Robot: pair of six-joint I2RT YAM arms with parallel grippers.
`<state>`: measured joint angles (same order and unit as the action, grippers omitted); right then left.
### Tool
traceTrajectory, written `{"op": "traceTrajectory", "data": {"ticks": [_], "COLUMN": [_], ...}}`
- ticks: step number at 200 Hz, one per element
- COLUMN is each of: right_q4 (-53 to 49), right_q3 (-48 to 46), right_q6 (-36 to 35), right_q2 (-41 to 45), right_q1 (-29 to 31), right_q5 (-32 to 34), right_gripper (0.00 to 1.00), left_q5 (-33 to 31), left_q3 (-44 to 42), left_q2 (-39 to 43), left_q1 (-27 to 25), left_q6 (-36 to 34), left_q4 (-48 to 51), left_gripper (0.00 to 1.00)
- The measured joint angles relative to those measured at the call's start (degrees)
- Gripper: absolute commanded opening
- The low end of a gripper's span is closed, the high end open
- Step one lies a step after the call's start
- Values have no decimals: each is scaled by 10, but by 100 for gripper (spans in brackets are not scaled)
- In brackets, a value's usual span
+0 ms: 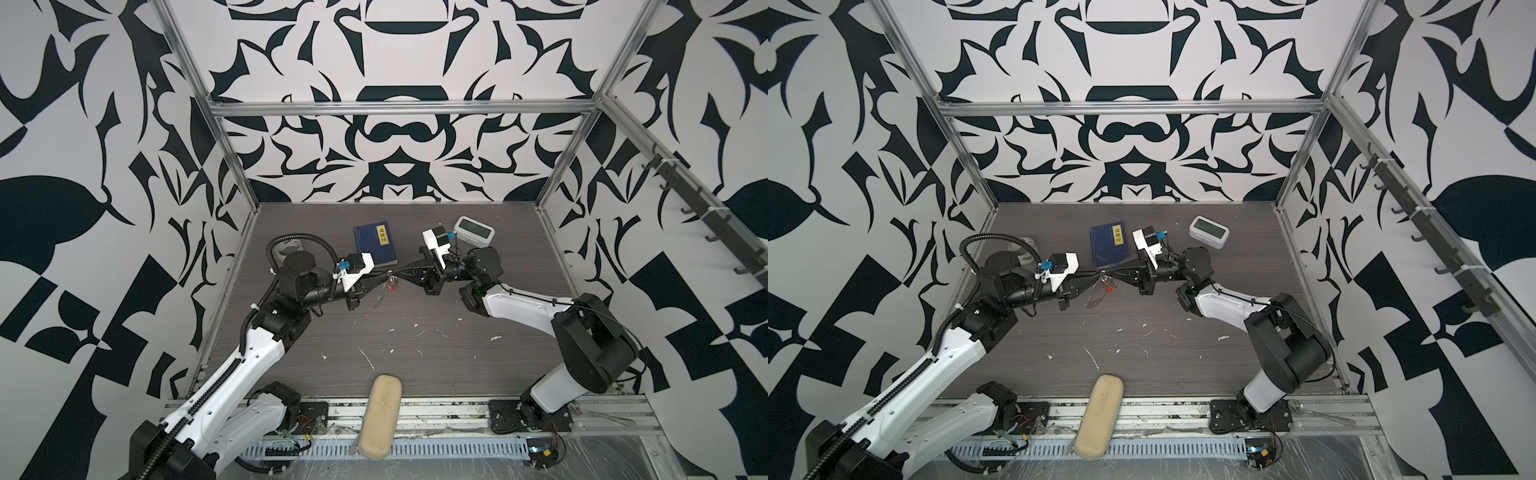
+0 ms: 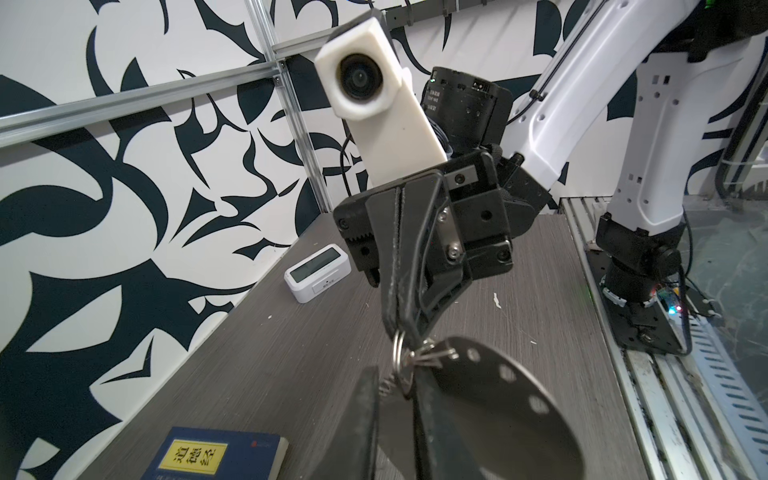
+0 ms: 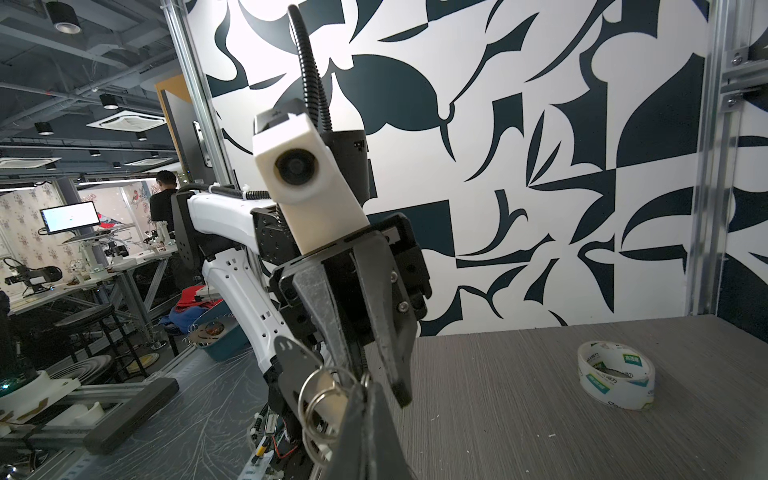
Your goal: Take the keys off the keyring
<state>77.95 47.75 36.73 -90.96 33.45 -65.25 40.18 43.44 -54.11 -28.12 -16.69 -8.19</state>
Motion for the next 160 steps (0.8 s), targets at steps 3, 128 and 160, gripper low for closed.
{"op": "traceTrajectory", "data": {"ticks": [3,128,160], "right_q4": [0,7,11], "right_q3": [0,9,10], "right_q6": [0,3,2], "right_q2": [0,-1,-1], "right_q1": [0,0,0], "right_q5": [0,7,6], "right_gripper": [0,0,0], "left_q5": [0,21,22], "left_q3": [0,0,0], "left_q2": [-1,-15,-14], "left_q1": [0,3,4], "left_q6": [2,29,29], "left_q4": [-1,-29,-31], "left_gripper": [16,0,0]}}
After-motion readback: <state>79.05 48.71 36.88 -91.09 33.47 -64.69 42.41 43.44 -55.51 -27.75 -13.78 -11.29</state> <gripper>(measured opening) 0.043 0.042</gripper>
